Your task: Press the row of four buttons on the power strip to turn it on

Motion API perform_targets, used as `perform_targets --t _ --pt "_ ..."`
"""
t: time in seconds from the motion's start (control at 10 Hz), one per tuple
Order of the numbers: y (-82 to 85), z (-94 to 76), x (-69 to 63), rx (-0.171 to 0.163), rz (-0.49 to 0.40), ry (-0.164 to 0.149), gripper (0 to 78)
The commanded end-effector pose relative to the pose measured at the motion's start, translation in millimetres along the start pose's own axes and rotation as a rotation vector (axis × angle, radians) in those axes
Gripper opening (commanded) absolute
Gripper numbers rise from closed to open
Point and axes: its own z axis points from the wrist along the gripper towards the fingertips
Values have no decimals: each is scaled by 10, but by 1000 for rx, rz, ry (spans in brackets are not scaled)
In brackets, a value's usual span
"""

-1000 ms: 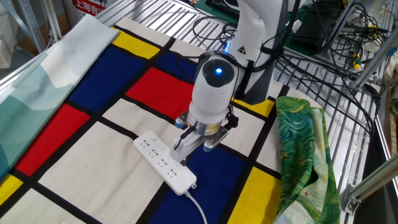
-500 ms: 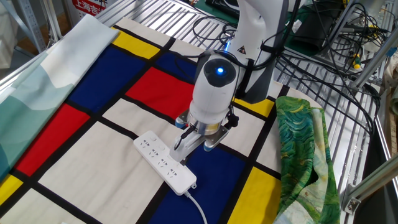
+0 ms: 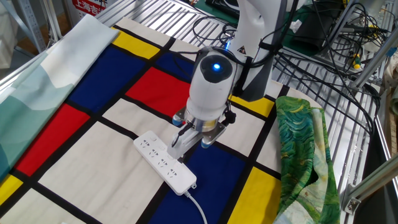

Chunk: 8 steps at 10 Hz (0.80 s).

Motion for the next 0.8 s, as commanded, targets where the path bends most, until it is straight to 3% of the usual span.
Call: perform_targets --t 0.1,0.8 --pt "2 -11 -104 -3 -15 -1 774" --pt "15 -11 -265 -7 -21 4 774"
